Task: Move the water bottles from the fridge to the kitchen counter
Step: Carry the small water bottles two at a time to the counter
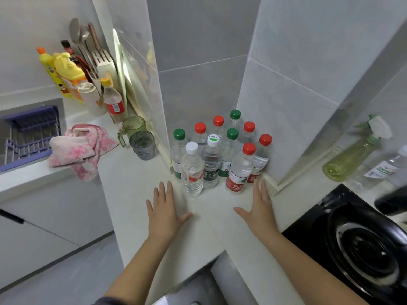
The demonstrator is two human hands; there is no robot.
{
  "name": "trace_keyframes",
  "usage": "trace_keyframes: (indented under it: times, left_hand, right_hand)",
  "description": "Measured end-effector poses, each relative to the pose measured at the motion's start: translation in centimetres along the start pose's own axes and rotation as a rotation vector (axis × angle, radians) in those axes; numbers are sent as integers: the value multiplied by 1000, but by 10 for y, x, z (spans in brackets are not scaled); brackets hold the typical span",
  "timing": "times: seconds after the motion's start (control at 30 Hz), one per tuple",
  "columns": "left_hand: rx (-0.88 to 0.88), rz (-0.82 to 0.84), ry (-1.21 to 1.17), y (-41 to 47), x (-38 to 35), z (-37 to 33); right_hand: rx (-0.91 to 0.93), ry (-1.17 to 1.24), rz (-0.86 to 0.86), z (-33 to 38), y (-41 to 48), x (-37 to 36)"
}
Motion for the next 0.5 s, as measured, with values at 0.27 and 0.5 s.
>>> trace_keyframes:
  times: [0.27,0.5]
  left_hand:
    - [-33,-248,200,-144,50,-25]
    - [102,-372,252,-279,94,-28]
  right_hand:
    - [384,-326,-37,42,-87,32]
    - [633,-319,-55,74,-189,46]
Point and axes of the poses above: each hand's wrist, its own y-axis towards the middle knuckle, its own x-axis out of the back of the hand, z = x × y, the point moved 8 cm from there along y, towards the middle knuckle, and after that the axes turned 11 degrees about -y, right-handed, at the moved point
